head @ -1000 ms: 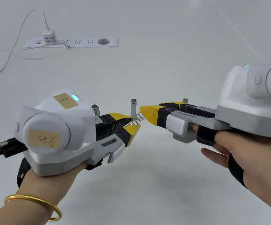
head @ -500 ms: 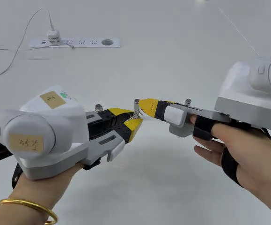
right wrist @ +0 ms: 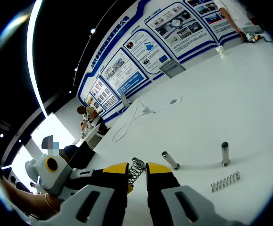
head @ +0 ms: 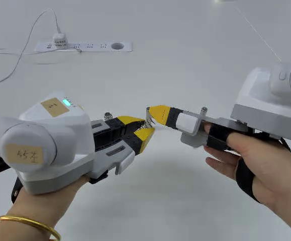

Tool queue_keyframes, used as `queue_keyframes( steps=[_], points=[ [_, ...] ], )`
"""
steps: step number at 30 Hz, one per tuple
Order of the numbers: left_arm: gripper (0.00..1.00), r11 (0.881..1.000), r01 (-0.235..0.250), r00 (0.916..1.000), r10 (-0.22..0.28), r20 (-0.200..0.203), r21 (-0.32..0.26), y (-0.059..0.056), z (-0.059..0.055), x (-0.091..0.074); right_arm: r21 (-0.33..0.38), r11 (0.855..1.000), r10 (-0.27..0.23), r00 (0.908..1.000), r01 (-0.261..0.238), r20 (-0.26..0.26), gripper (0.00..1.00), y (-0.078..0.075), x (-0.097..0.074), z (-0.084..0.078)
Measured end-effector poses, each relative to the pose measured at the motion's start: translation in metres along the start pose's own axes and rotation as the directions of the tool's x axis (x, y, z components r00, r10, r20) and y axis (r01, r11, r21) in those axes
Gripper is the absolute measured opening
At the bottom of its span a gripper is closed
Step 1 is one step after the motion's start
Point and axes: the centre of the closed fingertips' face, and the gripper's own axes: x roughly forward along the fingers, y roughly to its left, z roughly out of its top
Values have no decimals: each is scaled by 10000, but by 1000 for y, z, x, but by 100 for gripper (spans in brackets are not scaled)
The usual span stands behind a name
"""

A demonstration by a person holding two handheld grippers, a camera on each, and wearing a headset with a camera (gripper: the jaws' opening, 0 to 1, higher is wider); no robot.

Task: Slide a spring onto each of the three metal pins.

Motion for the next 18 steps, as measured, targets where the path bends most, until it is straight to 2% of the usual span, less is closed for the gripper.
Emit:
queue_keyframes(
  steps=[9, 11, 13, 14, 18],
  points=[
    [11, 9999, -42, 9999, 40, -162, -135, -1, -3, -1, -812, 9966, 168, 9998, -158, 116, 12, 7, 0, 2],
    [10, 9998, -11, 10000, 9, -76, -183, -2, -1, -2, -1273, 9919, 21, 10000, -10, 85, 12, 5, -3, 3],
    [10, 9990, 29, 10000, -30, -29, -441, -4, 0, 0, -1336, 9910, 11, 9999, 8, 145, 12, 5, -4, 4],
    [10, 9992, -14, 10000, 14, 2, -405, -3, 1, 0, -1392, 9903, -16, 9999, 33, 123, 12, 5, -4, 5],
    [14, 9963, -167, 9997, 180, 148, -846, 1, 4, 3, -1415, 9899, 8, 9999, 11, 135, 12, 6, -3, 6]
  ],
)
